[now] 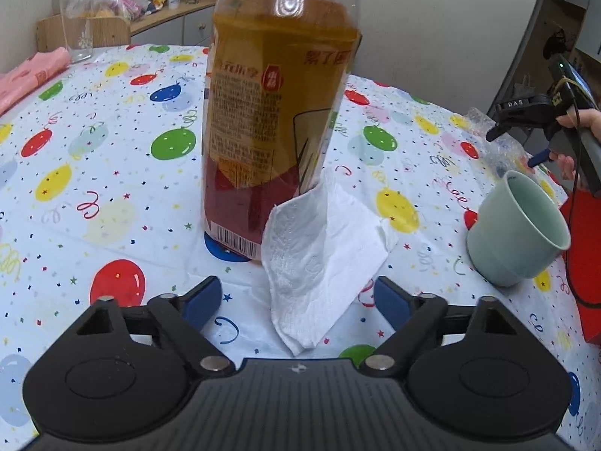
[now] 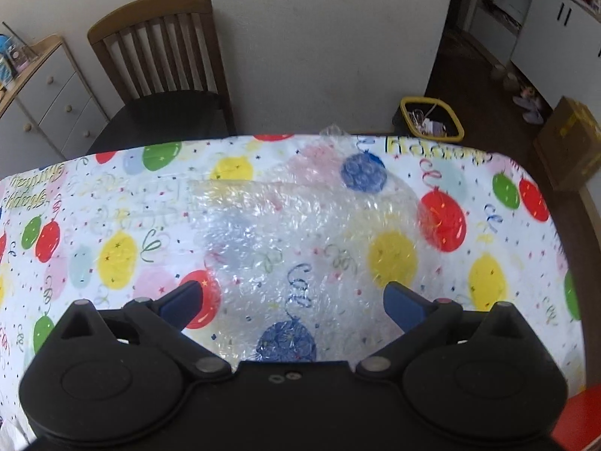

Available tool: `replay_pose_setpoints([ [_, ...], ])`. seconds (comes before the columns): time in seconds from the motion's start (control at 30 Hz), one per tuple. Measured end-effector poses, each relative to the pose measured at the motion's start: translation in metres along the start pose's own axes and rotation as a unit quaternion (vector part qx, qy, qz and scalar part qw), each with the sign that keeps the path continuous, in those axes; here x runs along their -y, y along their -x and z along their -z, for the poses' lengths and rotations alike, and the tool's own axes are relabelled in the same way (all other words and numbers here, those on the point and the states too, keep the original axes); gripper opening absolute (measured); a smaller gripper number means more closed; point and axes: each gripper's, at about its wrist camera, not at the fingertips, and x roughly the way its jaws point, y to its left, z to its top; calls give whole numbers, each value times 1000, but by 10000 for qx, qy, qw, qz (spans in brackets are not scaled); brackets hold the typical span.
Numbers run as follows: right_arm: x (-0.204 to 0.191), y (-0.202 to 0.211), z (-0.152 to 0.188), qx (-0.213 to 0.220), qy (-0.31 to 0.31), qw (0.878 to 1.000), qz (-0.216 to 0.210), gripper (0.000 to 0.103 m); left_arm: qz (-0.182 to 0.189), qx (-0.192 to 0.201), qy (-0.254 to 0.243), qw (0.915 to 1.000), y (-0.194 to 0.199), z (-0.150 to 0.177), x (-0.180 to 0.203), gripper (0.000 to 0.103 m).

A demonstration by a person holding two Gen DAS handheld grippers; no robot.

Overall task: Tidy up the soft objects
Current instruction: 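Move the right tool to the bubble wrap while the left tool reaches the white tissue, then grasp the bubble wrap with the right tool while the left tool grasps the white tissue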

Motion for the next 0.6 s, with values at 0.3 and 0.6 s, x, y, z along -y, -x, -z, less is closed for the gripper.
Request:
replay_pose_setpoints([
  [0.3,-12,-9,13,-118,181,9998,-6,85,-36,72,75,9999,-2,-5,1,52],
  [0.6,-15,0,24,144,275,9990,321,38,-62,91,48,9999,-3,-6,2,31],
])
